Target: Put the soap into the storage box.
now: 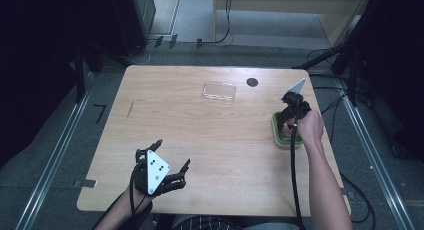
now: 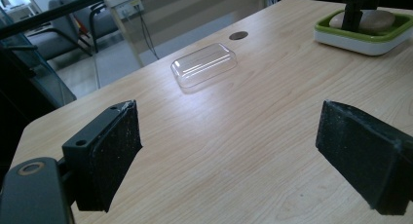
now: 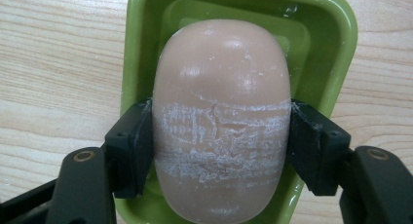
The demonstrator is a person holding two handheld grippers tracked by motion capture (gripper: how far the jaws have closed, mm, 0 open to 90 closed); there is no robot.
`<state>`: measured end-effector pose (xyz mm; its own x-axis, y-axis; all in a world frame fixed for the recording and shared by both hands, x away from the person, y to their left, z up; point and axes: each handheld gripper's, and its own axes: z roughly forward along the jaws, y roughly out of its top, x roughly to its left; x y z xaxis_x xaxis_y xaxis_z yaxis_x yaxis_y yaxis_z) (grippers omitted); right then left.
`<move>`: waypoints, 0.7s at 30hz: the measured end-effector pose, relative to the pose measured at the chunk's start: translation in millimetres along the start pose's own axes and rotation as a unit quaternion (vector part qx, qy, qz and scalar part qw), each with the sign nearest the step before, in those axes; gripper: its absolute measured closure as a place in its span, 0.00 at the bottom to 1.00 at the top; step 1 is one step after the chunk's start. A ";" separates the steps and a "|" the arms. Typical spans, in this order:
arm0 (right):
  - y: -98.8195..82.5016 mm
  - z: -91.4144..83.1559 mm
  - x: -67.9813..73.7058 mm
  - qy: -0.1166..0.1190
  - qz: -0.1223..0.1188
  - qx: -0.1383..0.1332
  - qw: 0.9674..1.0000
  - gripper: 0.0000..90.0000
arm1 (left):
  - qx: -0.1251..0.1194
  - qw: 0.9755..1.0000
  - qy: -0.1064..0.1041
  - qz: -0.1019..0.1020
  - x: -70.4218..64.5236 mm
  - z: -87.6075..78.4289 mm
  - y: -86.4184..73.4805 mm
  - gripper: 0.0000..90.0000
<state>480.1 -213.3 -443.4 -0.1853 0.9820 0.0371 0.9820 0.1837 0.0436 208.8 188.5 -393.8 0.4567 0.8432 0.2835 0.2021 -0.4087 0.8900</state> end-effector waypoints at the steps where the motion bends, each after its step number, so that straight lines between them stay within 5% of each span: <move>1: 0.2 1.1 -0.7 0.000 0.001 0.000 1.000 0.37 | 0.000 1.000 0.000 0.000 0.0 0.0 0.0 0.11; 21: 1.6 3.4 1.9 -0.008 -0.002 0.001 1.000 0.37 | 0.000 1.000 0.001 0.000 -0.2 -0.2 -0.1 0.11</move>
<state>481.3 -210.9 -446.6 -0.1880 0.9819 0.0214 0.9815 0.1870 0.0416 208.6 188.5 -393.9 0.4548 0.8442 0.2836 0.2025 -0.4082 0.8902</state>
